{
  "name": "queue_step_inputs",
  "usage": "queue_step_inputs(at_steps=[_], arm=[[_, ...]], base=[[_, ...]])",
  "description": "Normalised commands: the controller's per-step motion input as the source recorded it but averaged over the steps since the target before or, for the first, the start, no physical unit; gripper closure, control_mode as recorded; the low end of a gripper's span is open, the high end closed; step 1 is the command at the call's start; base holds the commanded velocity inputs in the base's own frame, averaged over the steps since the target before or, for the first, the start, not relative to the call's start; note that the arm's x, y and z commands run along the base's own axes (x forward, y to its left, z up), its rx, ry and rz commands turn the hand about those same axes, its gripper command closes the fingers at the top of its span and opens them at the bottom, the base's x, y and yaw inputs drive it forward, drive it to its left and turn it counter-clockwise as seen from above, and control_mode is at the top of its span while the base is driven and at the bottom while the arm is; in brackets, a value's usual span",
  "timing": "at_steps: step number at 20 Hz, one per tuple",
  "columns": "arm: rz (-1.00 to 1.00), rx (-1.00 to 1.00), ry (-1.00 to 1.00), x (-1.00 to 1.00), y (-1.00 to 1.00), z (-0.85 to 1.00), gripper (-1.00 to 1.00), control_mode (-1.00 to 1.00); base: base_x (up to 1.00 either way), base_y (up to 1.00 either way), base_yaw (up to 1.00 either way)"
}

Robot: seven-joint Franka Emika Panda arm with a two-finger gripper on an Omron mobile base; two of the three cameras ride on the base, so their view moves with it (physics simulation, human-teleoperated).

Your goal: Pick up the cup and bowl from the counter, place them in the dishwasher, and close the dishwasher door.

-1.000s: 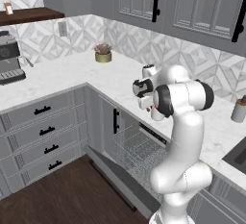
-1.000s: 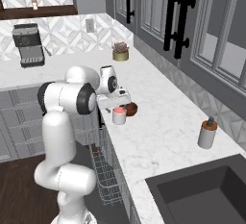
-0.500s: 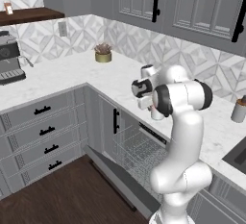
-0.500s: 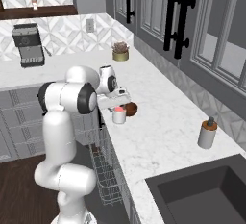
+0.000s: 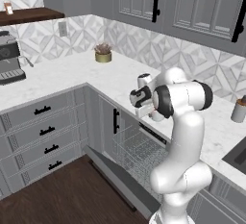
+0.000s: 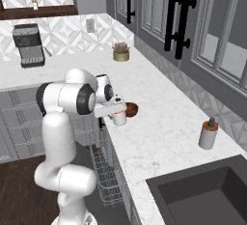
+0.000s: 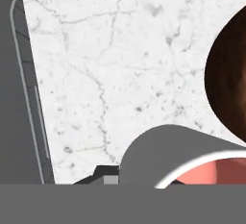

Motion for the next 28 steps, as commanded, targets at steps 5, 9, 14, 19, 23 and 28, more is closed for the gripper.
queue_step_inputs(at_steps=[5,9,14,19,23,28], arm=[[0.02,0.06,-0.01,-0.32,0.02,0.07,1.00,-1.00],[0.00,0.01,-0.11,-1.00,0.39,0.55,1.00,-1.00],[0.00,0.00,0.00,-1.00,0.56,0.33,1.00,-1.00],[-0.06,0.19,0.00,-0.97,0.71,-0.10,1.00,-1.00],[-0.09,0.10,0.01,-0.28,0.35,-0.42,1.00,-1.00],[-0.29,-0.01,0.03,0.21,0.31,-0.56,1.00,-1.00]], base=[[0.00,0.00,0.00],[0.00,0.00,0.00],[0.00,0.00,0.00],[0.00,0.00,0.00],[0.00,0.00,0.00],[0.00,0.00,0.00]])
